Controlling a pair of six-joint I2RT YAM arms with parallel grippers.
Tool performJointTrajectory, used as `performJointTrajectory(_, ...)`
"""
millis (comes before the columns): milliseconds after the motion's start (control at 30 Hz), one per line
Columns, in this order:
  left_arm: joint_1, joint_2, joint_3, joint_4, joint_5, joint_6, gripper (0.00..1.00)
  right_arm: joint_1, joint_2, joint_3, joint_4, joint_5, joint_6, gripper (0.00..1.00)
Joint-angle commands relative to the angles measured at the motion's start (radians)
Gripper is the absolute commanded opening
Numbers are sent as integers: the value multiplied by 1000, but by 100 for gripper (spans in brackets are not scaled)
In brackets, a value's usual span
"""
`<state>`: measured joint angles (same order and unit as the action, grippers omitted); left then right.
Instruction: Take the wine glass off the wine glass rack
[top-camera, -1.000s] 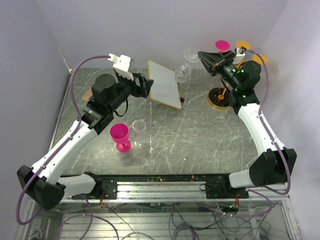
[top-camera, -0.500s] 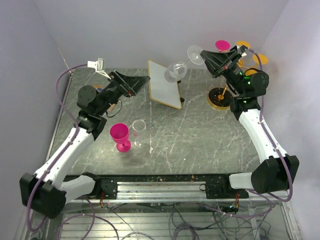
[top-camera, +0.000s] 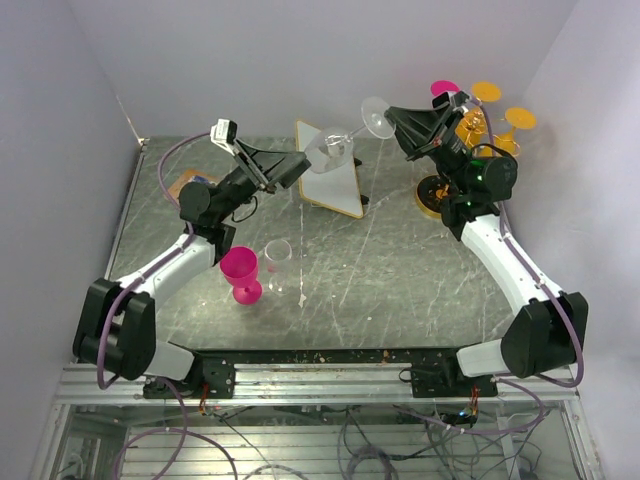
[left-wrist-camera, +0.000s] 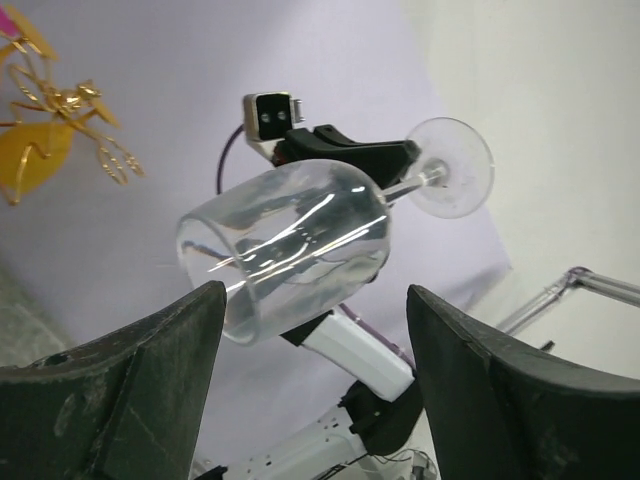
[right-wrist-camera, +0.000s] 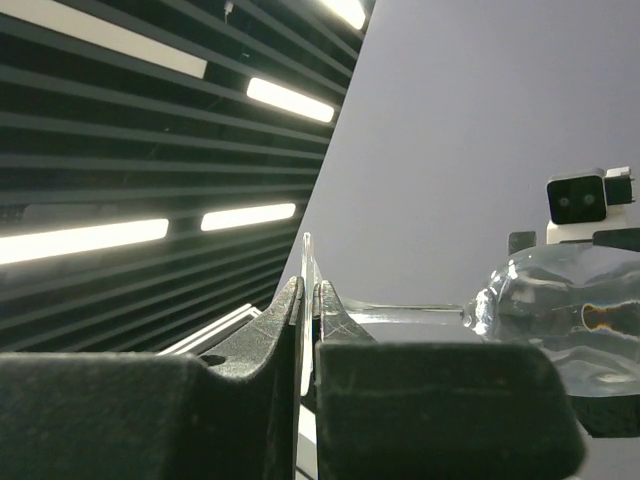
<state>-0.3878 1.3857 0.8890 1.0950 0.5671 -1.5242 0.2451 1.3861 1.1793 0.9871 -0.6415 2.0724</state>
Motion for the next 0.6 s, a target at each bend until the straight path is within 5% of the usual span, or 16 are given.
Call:
performJointTrajectory(0,0,26,-14,258,30,-113,82,11,4,-12,92,37,75,0)
performJointTrajectory(367,-2,85,-6,531,2,-291,55,15,-1,-90,133,79,95,0)
performJointTrajectory(567,-10,80,15,514,21,-300,40,16,3,-150,144,67,87,0)
